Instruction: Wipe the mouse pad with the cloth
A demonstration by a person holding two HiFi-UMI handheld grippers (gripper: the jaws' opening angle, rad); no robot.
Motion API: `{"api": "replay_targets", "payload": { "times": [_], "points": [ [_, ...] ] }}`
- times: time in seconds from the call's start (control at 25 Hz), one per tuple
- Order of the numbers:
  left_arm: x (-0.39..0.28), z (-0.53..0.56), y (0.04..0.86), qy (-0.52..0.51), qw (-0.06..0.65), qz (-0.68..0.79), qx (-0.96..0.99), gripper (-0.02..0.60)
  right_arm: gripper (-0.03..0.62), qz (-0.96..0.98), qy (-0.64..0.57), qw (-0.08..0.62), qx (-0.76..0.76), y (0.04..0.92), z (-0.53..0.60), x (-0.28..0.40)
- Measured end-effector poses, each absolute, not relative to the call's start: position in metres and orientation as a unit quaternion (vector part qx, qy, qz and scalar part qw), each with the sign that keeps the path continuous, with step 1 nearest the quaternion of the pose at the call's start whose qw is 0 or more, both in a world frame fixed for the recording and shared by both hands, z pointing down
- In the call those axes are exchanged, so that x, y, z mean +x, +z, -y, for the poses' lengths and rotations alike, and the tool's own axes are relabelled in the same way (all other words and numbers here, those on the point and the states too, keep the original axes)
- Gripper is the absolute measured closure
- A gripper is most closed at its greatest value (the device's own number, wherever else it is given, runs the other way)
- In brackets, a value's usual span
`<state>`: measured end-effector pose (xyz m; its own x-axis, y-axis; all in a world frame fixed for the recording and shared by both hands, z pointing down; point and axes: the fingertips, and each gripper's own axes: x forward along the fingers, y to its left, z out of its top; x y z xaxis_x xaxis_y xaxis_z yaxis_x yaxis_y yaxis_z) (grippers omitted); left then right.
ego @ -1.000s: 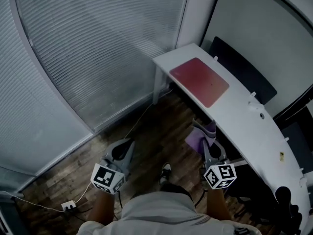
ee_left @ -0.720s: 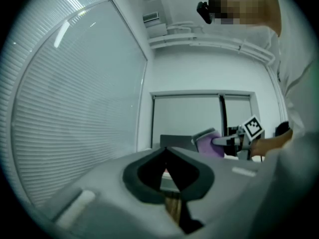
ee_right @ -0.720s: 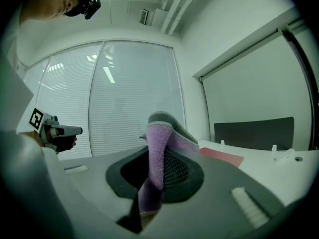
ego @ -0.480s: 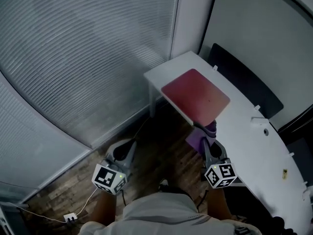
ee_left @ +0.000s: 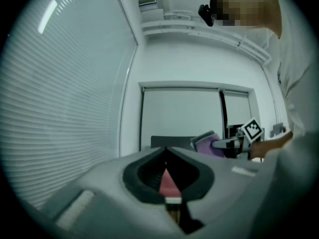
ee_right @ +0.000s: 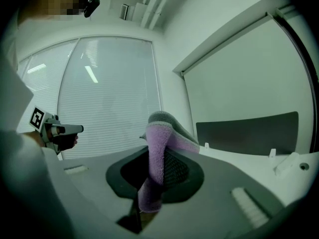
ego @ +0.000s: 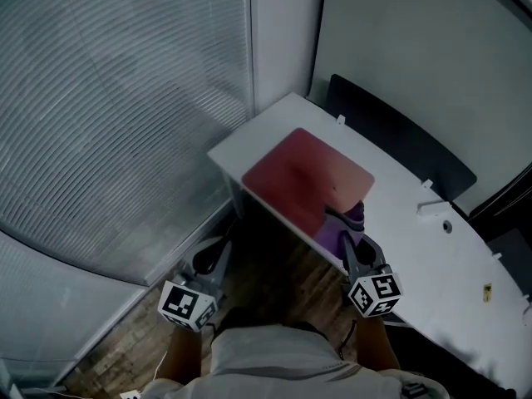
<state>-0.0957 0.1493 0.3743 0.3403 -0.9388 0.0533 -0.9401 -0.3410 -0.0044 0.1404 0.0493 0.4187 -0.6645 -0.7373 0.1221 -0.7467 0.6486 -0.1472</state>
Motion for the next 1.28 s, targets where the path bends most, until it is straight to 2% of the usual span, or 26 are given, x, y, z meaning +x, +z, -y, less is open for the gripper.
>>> {"api": "replay_targets", "payload": {
  "times": [0.4,0.88,1.28],
  "points": [
    [-0.107,0.021,0.388,0.011,0.029,0.47,0.882,0.579,0.545,0.845,0.105,0.045,0.522,0.429,0.054,0.154],
    [-0.213,0.231,0.411,0.025,0.026,0.38,0.924,0.58,0.545,0.794,0.136,0.051,0.59,0.447,0.208,0.039],
    [-0.213,0.282,0.452,0.027,0.078,0.374,0.924,0.58,0.545,0.822,0.226,0.044,0.52,0.507,0.313,-0.036]
  ]
}}
